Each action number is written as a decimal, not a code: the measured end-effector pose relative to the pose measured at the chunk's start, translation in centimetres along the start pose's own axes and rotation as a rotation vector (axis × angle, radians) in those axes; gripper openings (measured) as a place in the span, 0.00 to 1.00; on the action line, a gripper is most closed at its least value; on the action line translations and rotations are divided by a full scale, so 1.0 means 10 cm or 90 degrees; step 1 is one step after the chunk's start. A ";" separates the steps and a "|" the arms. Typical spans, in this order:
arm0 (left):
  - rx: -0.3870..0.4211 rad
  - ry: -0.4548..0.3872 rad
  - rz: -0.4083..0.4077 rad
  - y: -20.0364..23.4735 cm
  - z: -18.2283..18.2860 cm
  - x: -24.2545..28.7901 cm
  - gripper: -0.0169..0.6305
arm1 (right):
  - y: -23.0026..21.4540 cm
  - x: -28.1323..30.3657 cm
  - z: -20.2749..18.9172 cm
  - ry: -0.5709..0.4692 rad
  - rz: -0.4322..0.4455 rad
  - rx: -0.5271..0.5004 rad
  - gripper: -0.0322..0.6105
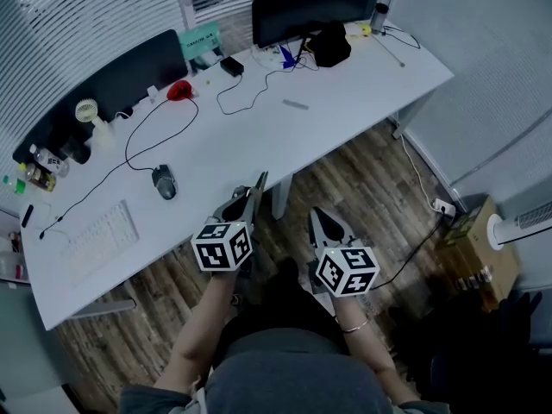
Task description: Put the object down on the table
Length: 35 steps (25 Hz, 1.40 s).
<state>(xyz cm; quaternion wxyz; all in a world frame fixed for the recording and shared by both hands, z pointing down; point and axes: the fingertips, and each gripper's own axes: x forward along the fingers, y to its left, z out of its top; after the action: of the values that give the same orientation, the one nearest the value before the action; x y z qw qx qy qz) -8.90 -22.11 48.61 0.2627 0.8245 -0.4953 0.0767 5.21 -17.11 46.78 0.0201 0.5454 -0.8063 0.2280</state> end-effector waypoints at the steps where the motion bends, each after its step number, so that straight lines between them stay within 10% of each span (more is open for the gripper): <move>1: -0.001 0.000 0.000 0.01 0.03 0.05 0.07 | -0.03 0.03 0.03 0.000 0.001 0.000 0.05; 35: -0.025 0.047 0.038 0.54 0.38 1.27 0.07 | -0.39 0.65 0.07 0.058 0.006 0.019 0.05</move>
<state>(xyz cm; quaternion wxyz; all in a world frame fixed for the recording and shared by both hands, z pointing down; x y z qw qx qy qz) -7.74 -35.97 52.24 0.2941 0.8006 -0.5114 0.1050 6.24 -24.24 49.32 0.0474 0.5311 -0.8036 0.2643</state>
